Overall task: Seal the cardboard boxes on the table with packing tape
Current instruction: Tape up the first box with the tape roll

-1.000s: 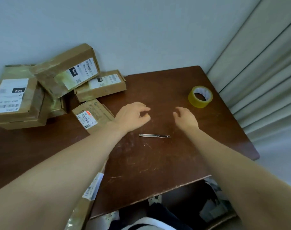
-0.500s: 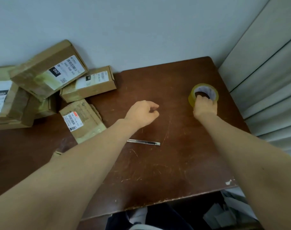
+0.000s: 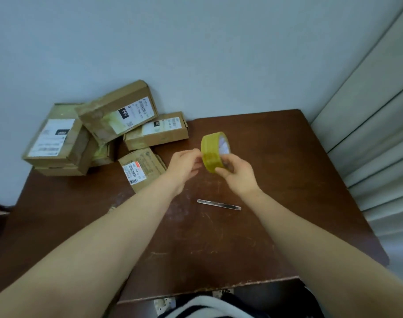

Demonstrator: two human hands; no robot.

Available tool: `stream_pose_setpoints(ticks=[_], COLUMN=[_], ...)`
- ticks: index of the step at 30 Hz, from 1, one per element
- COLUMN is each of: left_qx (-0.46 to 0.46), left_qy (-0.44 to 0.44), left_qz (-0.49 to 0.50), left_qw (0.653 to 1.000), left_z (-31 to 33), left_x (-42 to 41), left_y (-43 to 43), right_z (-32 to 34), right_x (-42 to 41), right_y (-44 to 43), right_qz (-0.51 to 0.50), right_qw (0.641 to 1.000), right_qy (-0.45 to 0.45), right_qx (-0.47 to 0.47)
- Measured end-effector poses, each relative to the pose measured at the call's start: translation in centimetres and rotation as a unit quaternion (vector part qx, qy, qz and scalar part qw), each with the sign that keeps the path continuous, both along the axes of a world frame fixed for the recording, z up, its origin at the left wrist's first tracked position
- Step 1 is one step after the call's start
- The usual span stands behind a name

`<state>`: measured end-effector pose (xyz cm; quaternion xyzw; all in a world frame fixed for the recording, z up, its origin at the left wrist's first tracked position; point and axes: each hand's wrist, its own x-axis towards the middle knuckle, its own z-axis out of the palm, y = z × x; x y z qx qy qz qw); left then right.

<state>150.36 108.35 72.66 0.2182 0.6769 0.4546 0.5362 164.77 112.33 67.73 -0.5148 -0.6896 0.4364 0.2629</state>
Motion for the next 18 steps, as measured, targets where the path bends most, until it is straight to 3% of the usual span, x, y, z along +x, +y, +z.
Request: stream_pose_setpoints(ticks=[4,11,15,18], left_qx=[0.022,0.060,0.099,0.130], left_qy=[-0.100,-0.166,-0.152,-0.154], left_qz=[0.048,0.114,0.106,0.108], left_qw=[0.994,0.978,0.978,0.973], left_z=[1.7,2.6,2.0,1.6], left_x=[-4.0,-8.5,-9.3,-9.8], left_y=[-3.3,-8.3,-10.9,-12.4], right_z=[0.3,2.4,5.0,5.9], right_x=[-3.4,-8.1,-9.8,-10.6], right_y=[-3.8,-8.3,-9.6,-10.6], right_qz=[0.037,0.126,0.122,0.135], right_qw=[0.999,0.992,0.970,0.962], right_qy=[0.013,0.003,0.157,0.190], right_qx=[0.008,0.004,-0.136,-0.140])
